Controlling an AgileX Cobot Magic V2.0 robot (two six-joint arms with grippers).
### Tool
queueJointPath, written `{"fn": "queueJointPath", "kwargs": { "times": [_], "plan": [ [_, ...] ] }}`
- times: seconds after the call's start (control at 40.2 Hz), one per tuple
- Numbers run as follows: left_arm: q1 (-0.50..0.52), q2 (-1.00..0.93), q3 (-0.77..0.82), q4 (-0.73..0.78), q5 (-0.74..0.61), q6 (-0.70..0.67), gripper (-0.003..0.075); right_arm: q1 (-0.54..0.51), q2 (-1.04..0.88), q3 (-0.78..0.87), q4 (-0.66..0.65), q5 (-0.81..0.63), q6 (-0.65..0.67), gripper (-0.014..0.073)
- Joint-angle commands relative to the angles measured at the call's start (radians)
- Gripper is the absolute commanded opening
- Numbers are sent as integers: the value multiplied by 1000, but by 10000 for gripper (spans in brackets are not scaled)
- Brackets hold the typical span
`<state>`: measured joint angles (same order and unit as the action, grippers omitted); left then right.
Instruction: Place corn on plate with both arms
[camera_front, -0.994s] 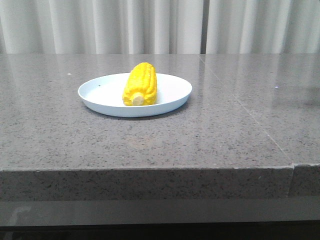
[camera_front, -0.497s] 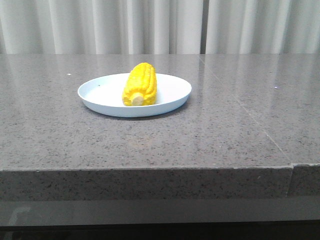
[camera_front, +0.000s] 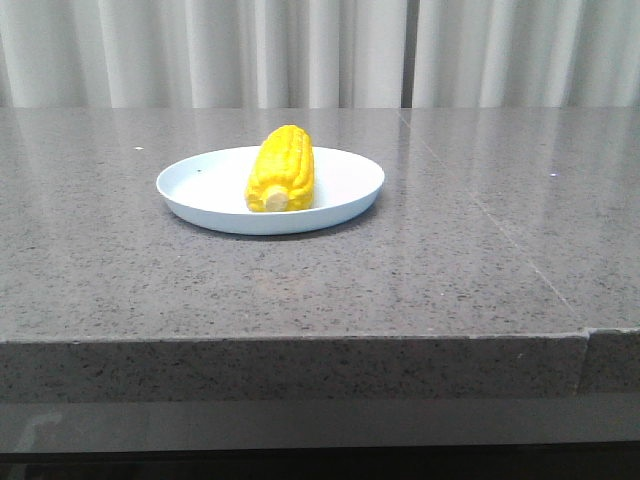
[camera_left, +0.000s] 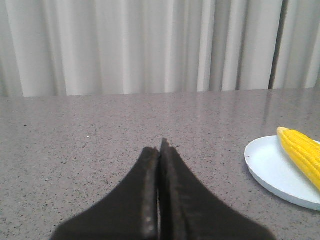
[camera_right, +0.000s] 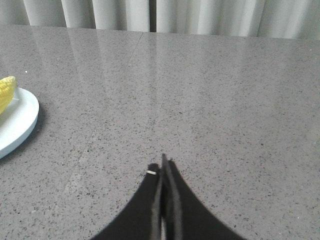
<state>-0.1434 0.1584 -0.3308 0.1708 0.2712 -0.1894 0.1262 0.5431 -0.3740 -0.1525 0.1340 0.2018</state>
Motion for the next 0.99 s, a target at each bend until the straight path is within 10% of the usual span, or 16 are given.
{"fn": "queueJointPath", "kwargs": {
  "times": [0.0,0.969],
  "plan": [
    [-7,12,-27,2,-72,-6,-20,-4,0,-26,-16,-86,-6,-67],
    [150,-177,207,-236,-103,189,-20,-4,0,-26,-16,-88,-6,-67]
  ]
}}
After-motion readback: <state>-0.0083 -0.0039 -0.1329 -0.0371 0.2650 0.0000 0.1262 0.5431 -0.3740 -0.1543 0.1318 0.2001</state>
